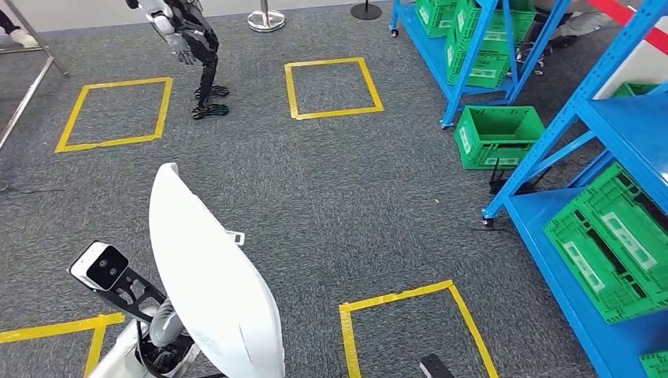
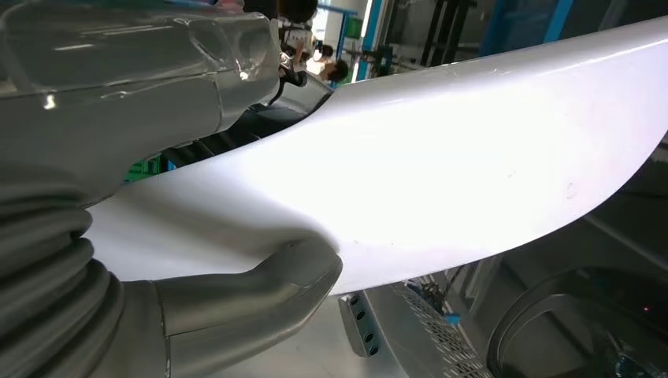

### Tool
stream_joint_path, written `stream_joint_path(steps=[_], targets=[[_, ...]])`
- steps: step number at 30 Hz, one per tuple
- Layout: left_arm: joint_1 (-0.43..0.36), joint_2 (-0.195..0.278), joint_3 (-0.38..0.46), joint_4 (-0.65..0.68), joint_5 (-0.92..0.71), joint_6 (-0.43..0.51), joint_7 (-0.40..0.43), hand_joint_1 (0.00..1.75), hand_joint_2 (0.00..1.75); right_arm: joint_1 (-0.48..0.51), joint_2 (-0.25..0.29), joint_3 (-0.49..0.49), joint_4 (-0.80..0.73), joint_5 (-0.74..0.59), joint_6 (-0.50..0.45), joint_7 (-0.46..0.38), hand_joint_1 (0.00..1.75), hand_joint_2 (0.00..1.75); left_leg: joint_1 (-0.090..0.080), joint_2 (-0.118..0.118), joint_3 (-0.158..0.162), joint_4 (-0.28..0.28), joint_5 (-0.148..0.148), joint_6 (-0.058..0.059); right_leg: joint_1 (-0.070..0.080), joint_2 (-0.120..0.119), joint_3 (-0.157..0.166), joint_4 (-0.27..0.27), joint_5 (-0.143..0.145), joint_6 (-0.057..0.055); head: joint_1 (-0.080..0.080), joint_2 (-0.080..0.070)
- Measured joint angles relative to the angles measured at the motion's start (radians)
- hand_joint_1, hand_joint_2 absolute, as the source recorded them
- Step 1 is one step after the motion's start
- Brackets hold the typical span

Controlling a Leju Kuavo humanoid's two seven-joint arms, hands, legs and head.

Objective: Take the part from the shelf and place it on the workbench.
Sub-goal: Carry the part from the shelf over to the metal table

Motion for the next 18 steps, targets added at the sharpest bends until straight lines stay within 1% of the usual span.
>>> stream_joint_path(steps=[1,2,3,4,5,6,7,8,9,10,11,12,13,14,15,16,17,18], targets=[[0.012,0.001,0.006,0.0,-0.004,-0.005,-0.004,1.75,1.75,0.001,0.004,0.0,0.0,0.002,-0.005,-0.005,0.0,0.0,0.001,-0.015,0.001,0.002,-0.002,-0.002,-0.003,0.003,0.019,-0.05,0.027,0.011,0.0,0.0],[0.022,0.002,0.011,0.0,-0.007,-0.01,-0.006,1.75,1.75,0.002,0.007,0.001,0.0,0.003,-0.01,-0.01,0.0,0.0,0.002,-0.029,0.0,0.006,-0.004,-0.006,-0.008,0.013,0.051,-0.125,0.059,0.021,0.0,0.0],[0.029,0.003,0.015,-0.001,-0.009,-0.014,-0.008,1.75,1.75,0.002,0.011,0.001,0.0,0.005,-0.013,-0.015,0.0,0.0,0.002,-0.043,-0.001,0.012,-0.008,-0.012,-0.01,0.026,0.08,-0.189,0.086,0.027,0.001,0.0],[0.035,0.003,0.018,-0.001,-0.01,-0.016,-0.01,1.75,1.75,0.002,0.015,0.001,0.0,0.006,-0.016,-0.02,0.0,0.0,0.001,-0.054,-0.004,0.019,-0.012,-0.018,-0.012,0.036,0.102,-0.234,0.104,0.026,0.001,0.0],[0.04,0.004,0.022,-0.003,-0.011,-0.018,-0.01,1.75,1.75,0.002,0.019,0.002,0.0,0.007,-0.017,-0.025,0.0,0.0,0.001,-0.062,-0.008,0.024,-0.016,-0.023,-0.011,0.042,0.112,-0.254,0.111,0.022,0.0,0.0],[0.045,0.005,0.025,-0.004,-0.012,-0.02,-0.011,1.75,1.75,0.002,0.022,0.002,0.0,0.008,-0.018,-0.028,0.0,0.0,0.001,-0.069,-0.011,0.027,-0.017,-0.026,-0.007,0.039,0.113,-0.253,0.11,0.014,0.0,0.0],[0.049,0.007,0.028,-0.005,-0.012,-0.021,-0.011,1.75,1.75,0.001,0.025,0.002,0.001,0.009,-0.019,-0.031,0.0,0.0,0.003,-0.075,-0.014,0.03,-0.019,-0.028,-0.008,0.032,0.116,-0.254,0.111,0.008,0.0,0.0],[0.052,0.008,0.03,-0.007,-0.013,-0.022,-0.011,1.75,1.75,0.0,0.028,0.002,0.001,0.009,-0.019,-0.033,0.0,0.0,0.005,-0.067,-0.016,0.034,-0.022,-0.031,-0.007,0.025,0.118,-0.254,0.111,0.004,0.0,0.0],[0.054,0.009,0.033,-0.008,-0.013,-0.023,-0.011,1.75,1.75,0.0,0.03,0.002,0.001,0.01,-0.019,-0.034,0.0,0.0,0.006,-0.046,-0.022,0.049,-0.031,-0.035,-0.008,0.018,0.12,-0.255,0.111,-0.002,-0.001,0.0],[0.055,0.009,0.035,-0.01,-0.013,-0.023,-0.011,1.75,1.75,0.0,0.031,0.002,0.001,0.01,-0.019,-0.035,0.0,0.0,0.007,-0.017,-0.037,0.083,-0.05,-0.04,-0.007,0.011,0.123,-0.256,0.11,-0.009,-0.002,0.0],[0.056,0.009,0.037,-0.011,-0.013,-0.023,-0.011,1.75,1.75,0.001,0.031,0.002,0.001,0.01,-0.019,-0.035,0.0,0.0,0.008,0.016,-0.063,0.136,-0.077,-0.044,-0.004,0.002,0.125,-0.256,0.108,-0.015,-0.004,0.0],[0.056,0.009,0.038,-0.013,-0.013,-0.023,-0.011,1.75,1.75,0.003,0.031,0.002,0.002,0.01,-0.02,-0.035,0.0,0.0,0.01,0.038,-0.098,0.204,-0.107,-0.048,-0.001,-0.007,0.127,-0.256,0.105,-0.02,-0.005,0.0],[0.057,0.009,0.039,-0.013,-0.015,-0.023,-0.011,1.75,1.75,0.005,0.031,0.002,0.003,0.013,-0.021,-0.037,0.0,0.0,0.013,0.048,-0.135,0.27,-0.131,-0.05,0.002,-0.018,0.128,-0.256,0.103,-0.024,-0.005,0.0],[0.059,0.009,0.04,-0.013,-0.018,-0.021,-0.012,1.75,1.75,0.006,0.031,0.002,0.004,0.016,-0.024,-0.04,0.0,0.0,0.014,0.052,-0.16,0.312,-0.14,-0.05,0.005,-0.03,0.129,-0.256,0.101,-0.026,-0.005,0.0],[0.06,0.009,0.041,-0.014,-0.023,-0.018,-0.013,1.75,1.75,0.006,0.032,0.003,0.005,0.021,-0.027,-0.044,0.0,0.0,0.015,0.054,-0.168,0.319,-0.132,-0.049,0.007,-0.041,0.13,-0.256,0.099,-0.028,-0.005,0.0],[0.061,0.009,0.044,-0.015,-0.028,-0.014,-0.015,1.75,1.75,0.004,0.033,0.004,0.006,0.028,-0.03,-0.048,0.0,0.0,0.014,0.058,-0.152,0.283,-0.105,-0.045,0.009,-0.051,0.132,-0.256,0.097,-0.028,-0.005,0.0],[0.062,0.009,0.047,-0.017,-0.034,-0.01,-0.018,1.75,1.75,0.002,0.035,0.005,0.006,0.035,-0.032,-0.05,0.0,0.0,0.011,0.07,-0.119,0.217,-0.071,-0.037,0.011,-0.062,0.135,-0.257,0.095,-0.028,-0.005,0.0],[0.063,0.009,0.05,-0.02,-0.04,-0.005,-0.021,1.75,1.75,-0.002,0.037,0.006,0.006,0.043,-0.032,-0.047,0.0,0.0,0.005,0.092,-0.082,0.145,-0.043,-0.028,0.013,-0.071,0.139,-0.257,0.092,-0.027,-0.005,0.0]])
